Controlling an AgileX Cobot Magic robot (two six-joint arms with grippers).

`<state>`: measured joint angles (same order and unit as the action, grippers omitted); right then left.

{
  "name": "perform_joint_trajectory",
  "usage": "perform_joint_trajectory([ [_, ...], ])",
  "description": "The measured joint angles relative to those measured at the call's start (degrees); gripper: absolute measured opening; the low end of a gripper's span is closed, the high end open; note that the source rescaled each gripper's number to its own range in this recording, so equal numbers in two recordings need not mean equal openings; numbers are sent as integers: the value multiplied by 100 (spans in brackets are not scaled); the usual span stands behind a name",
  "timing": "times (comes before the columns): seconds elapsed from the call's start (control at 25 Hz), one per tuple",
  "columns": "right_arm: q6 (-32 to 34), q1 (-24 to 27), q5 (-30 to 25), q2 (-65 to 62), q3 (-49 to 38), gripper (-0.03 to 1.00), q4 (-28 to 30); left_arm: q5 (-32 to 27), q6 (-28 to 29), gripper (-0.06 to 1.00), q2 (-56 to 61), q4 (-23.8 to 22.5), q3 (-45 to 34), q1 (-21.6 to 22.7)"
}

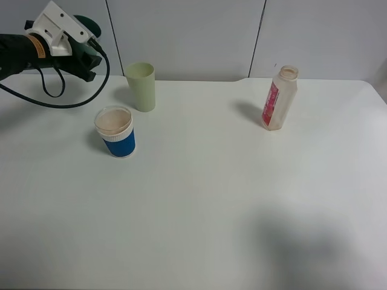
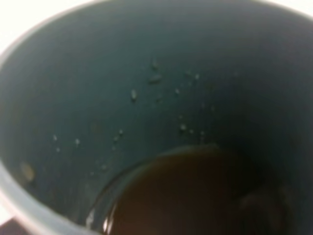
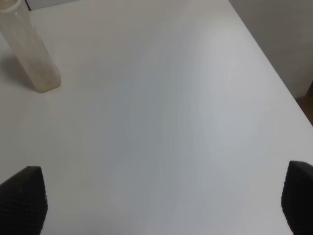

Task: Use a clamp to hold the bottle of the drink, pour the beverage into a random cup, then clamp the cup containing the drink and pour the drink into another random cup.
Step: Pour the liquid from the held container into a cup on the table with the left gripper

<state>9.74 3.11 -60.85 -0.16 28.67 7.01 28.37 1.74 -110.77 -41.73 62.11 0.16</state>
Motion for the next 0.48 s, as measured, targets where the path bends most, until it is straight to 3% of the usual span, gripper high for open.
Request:
perform_joint_trajectory([
  [0.48, 0, 0, 0, 0, 0, 97, 0, -558, 0, 1, -396, -114, 682, -369],
])
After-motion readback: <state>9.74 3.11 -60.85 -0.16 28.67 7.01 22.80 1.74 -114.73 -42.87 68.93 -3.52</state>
